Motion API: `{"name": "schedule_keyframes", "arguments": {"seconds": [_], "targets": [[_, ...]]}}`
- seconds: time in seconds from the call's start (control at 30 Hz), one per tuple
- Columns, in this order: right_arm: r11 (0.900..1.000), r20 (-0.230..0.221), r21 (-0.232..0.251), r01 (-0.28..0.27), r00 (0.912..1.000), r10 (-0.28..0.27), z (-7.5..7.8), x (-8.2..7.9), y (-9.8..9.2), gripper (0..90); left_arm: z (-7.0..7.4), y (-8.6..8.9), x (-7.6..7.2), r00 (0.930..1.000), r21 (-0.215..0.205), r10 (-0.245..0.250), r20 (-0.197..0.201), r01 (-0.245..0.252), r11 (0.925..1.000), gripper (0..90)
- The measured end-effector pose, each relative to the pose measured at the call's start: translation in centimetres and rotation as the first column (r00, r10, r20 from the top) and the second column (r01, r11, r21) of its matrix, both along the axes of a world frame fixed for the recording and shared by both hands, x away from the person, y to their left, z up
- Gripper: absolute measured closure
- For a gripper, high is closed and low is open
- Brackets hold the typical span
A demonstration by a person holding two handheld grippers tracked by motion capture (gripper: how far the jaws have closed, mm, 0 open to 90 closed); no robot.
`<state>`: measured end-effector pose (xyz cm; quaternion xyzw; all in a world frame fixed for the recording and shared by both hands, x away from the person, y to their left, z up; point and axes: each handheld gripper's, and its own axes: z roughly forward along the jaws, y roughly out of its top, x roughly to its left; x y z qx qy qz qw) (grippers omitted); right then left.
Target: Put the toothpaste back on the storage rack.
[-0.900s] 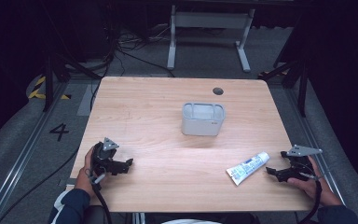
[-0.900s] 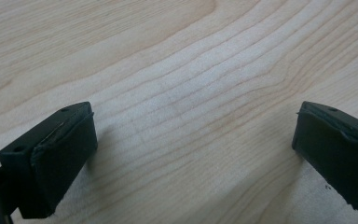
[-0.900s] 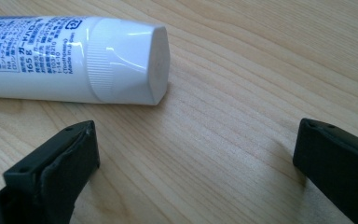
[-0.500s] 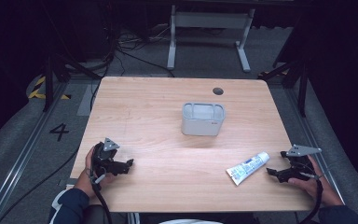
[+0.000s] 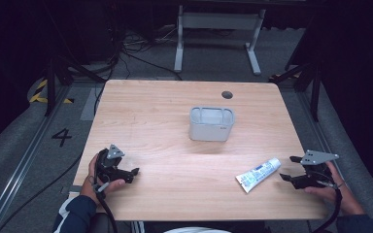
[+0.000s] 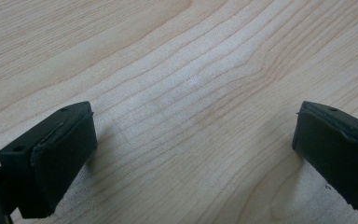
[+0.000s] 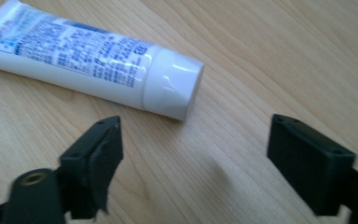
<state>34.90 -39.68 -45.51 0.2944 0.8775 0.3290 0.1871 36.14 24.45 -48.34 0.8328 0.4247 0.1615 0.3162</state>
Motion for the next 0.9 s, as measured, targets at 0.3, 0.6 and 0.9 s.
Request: {"name": "schedule_keyframes", "arguments": {"seconds": [0.3,0.6,0.9], "targets": [[0.981,-0.038,-0.076,-0.179,0.9836,0.176,1.6,0.4,2.4,22.2,0.0,0.0,0.0,1.0000,-0.003,0.001,-0.002,-0.001,1.0000,0.2],[0.930,-0.089,-0.144,-0.337,0.9407,0.327,2.6,1.3,5.7,22.4,0.0,-0.1,-0.1,1.0000,-0.004,0.005,-0.004,-0.005,1.0000,0.4],[0.873,-0.174,-0.203,-0.443,0.8941,0.413,2.4,2.0,8.6,24.6,0.0,0.0,-0.1,1.0000,-0.003,0.004,-0.004,-0.004,1.0000,0.4]]}}
